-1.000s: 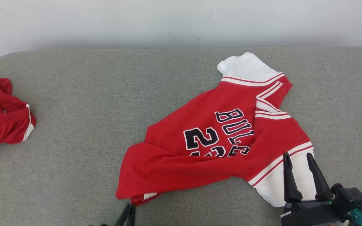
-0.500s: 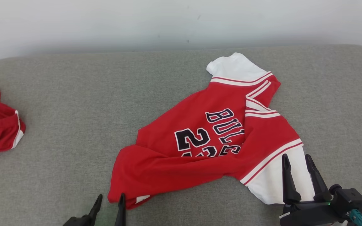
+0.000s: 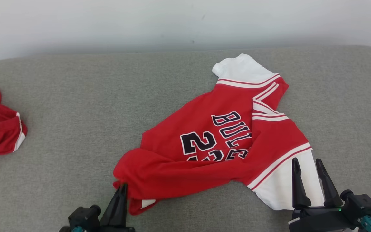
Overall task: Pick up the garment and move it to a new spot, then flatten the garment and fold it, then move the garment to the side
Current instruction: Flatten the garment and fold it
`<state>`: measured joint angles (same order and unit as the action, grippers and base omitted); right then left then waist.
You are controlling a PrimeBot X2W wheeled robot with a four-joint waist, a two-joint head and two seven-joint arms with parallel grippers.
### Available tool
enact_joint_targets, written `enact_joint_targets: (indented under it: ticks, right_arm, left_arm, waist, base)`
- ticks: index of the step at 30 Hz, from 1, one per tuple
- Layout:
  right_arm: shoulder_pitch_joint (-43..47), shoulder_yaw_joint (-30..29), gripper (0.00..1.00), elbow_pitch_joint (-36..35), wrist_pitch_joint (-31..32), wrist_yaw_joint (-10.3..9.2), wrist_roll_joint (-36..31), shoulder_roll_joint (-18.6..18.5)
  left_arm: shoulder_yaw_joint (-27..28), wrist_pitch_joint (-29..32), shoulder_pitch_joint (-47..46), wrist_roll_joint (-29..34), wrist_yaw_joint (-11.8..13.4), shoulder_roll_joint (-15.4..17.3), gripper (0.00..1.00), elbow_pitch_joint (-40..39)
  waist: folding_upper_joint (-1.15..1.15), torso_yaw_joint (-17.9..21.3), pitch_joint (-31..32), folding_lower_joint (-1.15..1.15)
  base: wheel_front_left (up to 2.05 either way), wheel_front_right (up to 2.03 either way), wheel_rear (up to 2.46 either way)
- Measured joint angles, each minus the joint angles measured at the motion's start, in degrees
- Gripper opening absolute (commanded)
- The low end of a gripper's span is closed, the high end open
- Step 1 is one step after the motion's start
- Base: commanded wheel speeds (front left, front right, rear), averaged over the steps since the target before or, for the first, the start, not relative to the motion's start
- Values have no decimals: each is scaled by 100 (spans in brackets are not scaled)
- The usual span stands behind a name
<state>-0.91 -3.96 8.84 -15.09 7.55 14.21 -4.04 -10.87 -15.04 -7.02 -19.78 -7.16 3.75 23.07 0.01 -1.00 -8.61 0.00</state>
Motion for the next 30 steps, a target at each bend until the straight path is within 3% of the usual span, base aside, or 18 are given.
enact_joint_targets:
  ticks: [8, 17, 30]
  right_arm:
    - [102, -24, 100, -1, 0, 0, 19, 41]
    - [167, -126, 100, 1, 0, 0, 41, 54]
    - [104, -112, 100, 49, 0, 0, 44, 35]
  left_arm:
    - [-517, 129, 373, 107, -24, 102, 0, -1269]
    - [-942, 1059, 1156, -46, 11, 314, 0, -2892]
    - [-1111, 1577, 1592, -413, 58, 392, 0, -2814]
  waist:
    - [0, -189, 109, 0]
    - [0, -454, 175, 0]
    - [0, -558, 120, 0]
  base:
    - [0, 0, 0]
    - [0, 0, 0]
    - [0, 0, 0]
